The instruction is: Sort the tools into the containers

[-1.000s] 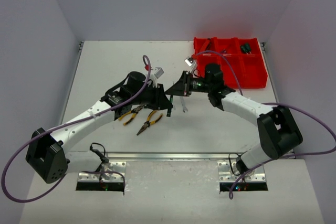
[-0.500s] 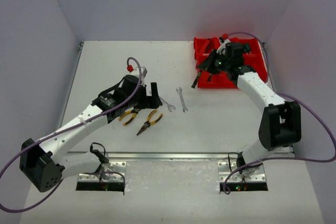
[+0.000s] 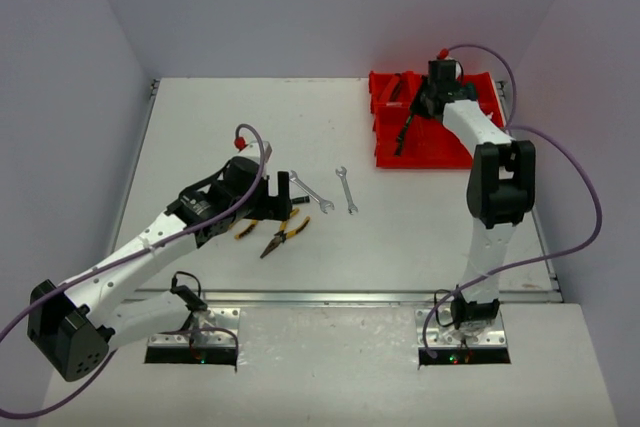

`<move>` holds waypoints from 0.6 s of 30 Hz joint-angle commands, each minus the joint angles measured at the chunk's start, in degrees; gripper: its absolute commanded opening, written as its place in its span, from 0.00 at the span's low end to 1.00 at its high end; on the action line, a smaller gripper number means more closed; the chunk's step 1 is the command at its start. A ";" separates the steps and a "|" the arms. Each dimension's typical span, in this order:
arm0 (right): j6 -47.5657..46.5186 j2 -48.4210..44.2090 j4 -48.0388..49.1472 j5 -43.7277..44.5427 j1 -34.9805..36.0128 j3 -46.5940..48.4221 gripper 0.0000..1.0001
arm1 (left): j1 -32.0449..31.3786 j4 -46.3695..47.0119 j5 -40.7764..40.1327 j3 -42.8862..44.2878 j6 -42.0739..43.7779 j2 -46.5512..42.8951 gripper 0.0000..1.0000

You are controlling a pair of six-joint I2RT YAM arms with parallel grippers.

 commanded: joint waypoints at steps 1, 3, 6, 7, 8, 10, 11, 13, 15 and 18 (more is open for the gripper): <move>-0.41 1.44 2.08 -2.79 0.68 2.17 0.00 | -0.14 1.23 -3.51 0.62 -0.31 0.22 1.00; -0.06 1.06 2.38 -3.80 1.21 1.51 0.02 | -0.13 0.68 -5.03 0.98 -0.76 0.85 1.00; 0.65 -1.15 3.87 -3.52 2.02 -1.36 0.69 | -0.08 -1.14 -7.79 1.82 -2.36 2.16 1.00; 0.87 -1.85 3.75 -3.73 2.08 -1.95 0.76 | -0.13 -1.34 -8.34 1.96 -2.83 2.42 1.00; 1.05 -2.26 3.70 -4.03 2.10 -2.21 0.79 | -0.13 -1.40 -8.68 2.02 -3.49 2.60 1.00; 1.42 -3.99 3.16 -4.82 2.08 -2.90 0.88 | -0.05 -1.16 -9.36 2.02 -4.73 2.68 1.00; 1.44 -5.15 2.94 -5.01 2.20 -3.25 0.93 | -0.05 -1.06 -9.94 2.18 -5.98 3.01 1.00; 1.37 -7.75 1.90 -5.31 2.44 -3.70 0.99 | -0.08 -1.00 -11.80 2.65 -9.48 3.98 1.00; 0.95 -10.81 0.28 -5.47 2.73 -4.03 0.99 | -0.10 -1.21 -13.77 3.49 -13.50 5.61 1.00; -1.34 -16.24 -3.11 -6.92 4.35 -5.88 0.99 | -0.08 -1.73 -13.57 5.76 -18.10 9.85 1.00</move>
